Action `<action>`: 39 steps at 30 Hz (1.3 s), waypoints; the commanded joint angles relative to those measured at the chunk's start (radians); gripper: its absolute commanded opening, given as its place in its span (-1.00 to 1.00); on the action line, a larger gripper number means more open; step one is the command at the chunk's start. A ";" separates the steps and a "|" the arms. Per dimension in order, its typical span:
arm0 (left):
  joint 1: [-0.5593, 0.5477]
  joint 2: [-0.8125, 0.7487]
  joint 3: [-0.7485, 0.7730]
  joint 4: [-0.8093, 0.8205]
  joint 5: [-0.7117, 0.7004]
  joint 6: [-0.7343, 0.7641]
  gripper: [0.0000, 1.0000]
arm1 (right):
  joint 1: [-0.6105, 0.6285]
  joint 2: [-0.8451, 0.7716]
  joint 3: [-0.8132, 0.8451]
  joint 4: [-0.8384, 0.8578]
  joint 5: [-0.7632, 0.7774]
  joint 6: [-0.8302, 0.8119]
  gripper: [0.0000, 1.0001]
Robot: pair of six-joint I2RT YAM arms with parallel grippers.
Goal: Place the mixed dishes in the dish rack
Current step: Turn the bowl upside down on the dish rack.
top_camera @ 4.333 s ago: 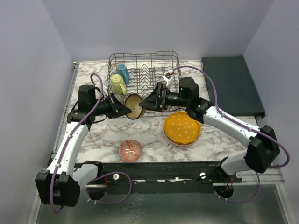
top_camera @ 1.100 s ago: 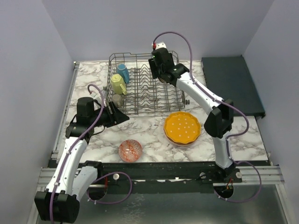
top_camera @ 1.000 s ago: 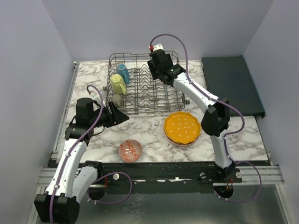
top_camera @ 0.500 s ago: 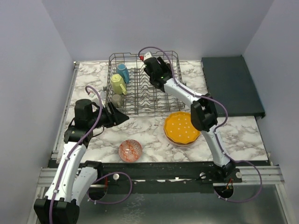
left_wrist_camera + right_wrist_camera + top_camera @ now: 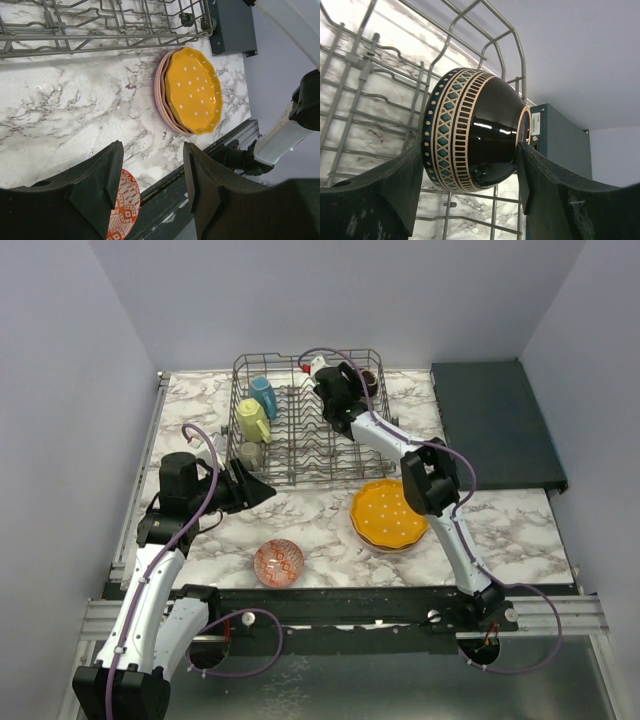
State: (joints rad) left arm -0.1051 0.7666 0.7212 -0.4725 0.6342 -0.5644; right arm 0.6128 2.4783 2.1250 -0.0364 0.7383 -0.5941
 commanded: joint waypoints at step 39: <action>-0.003 -0.010 -0.018 0.017 -0.036 0.000 0.14 | -0.001 -0.007 -0.102 -0.080 0.041 0.149 0.68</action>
State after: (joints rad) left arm -0.1051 0.7666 0.7212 -0.4725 0.6163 -0.5644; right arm 0.6025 2.5038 2.0529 -0.0818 0.7498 -0.4858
